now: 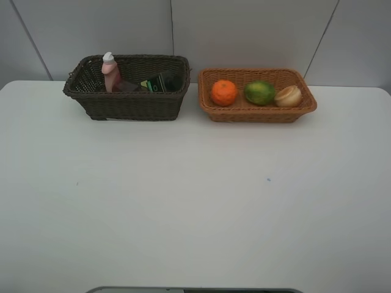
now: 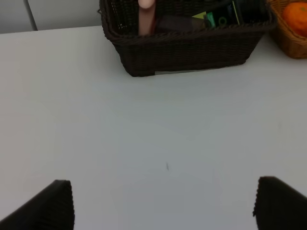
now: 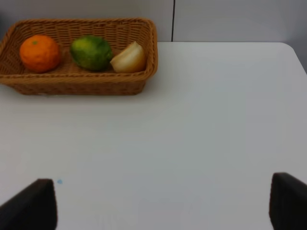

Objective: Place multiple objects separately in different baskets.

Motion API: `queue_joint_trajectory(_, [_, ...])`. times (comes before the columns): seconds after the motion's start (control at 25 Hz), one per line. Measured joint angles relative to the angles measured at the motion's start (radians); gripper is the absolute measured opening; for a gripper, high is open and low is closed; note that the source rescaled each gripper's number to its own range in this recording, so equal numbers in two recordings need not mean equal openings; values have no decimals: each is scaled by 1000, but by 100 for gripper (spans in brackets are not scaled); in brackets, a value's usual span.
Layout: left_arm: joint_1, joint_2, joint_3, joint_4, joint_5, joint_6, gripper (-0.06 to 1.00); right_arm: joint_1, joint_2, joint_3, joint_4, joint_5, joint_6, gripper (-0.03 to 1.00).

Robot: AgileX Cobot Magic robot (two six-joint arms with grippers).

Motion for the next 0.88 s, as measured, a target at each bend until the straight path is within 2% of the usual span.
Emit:
queue_joint_trajectory(0.4, [2,0,0,0,0,1,97,0,0,0,0,0,0,87])
queue_joint_trajectory(0.68, [70,0,0,0,0,1,97,0,0,0,0,0,0,87])
queue_joint_trajectory(0.88, [80,0,0,0,0,1,97,0,0,0,0,0,0,87])
